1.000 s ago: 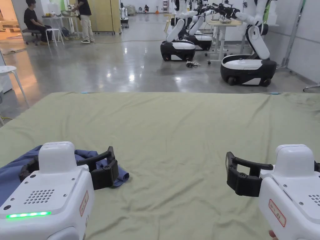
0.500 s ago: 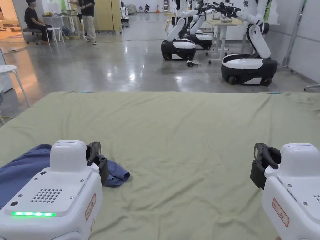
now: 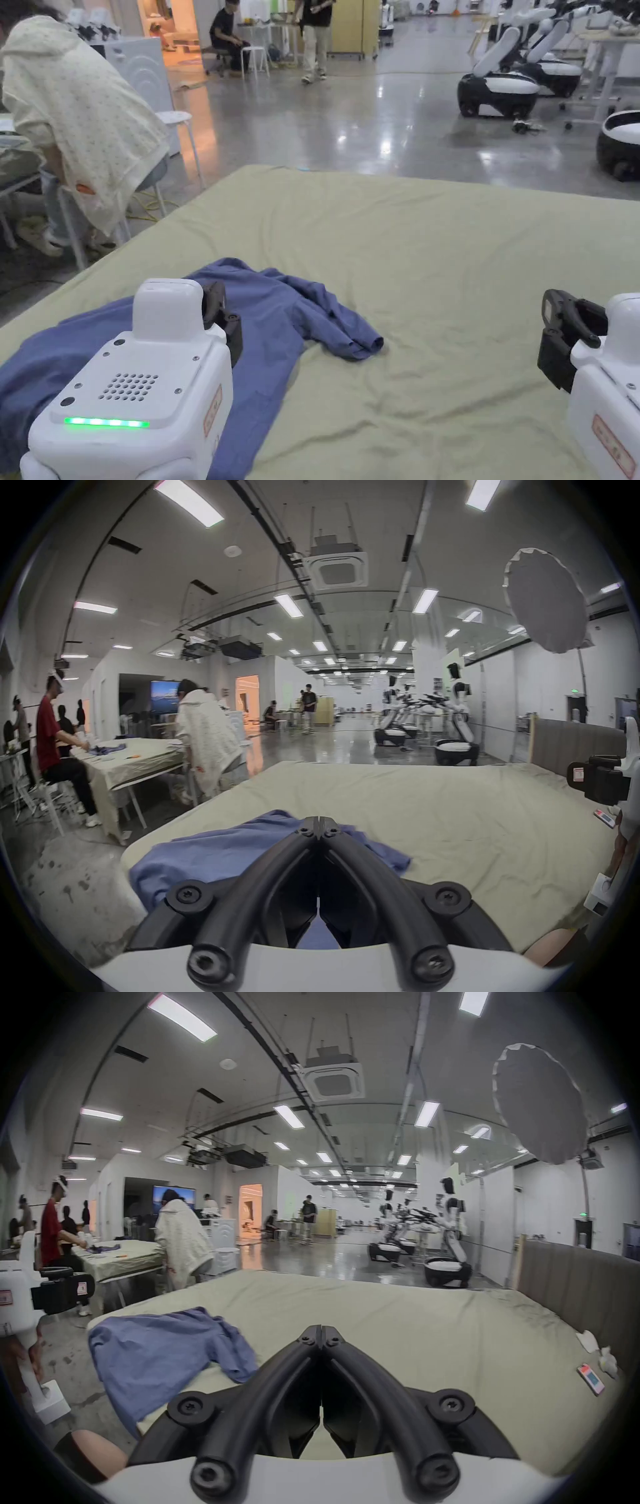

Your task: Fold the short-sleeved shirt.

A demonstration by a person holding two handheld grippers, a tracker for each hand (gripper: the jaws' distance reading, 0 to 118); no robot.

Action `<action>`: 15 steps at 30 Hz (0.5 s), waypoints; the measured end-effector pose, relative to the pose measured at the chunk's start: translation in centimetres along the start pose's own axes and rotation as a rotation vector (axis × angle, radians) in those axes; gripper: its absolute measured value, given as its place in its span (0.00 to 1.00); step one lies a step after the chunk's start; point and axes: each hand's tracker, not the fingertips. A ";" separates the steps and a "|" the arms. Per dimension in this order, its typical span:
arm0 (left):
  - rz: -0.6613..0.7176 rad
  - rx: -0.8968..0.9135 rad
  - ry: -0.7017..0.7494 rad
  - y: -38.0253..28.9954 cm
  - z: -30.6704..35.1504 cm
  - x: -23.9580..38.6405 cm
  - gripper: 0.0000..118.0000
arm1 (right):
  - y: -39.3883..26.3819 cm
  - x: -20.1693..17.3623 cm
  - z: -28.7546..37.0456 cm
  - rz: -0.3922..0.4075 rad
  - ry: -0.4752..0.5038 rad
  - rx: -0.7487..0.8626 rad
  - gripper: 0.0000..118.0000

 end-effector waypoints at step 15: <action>0.038 -0.017 0.272 -1.2 6.2 -10.5 0.00 | 1.3 -10.7 -3.9 0.038 0.277 0.030 0.01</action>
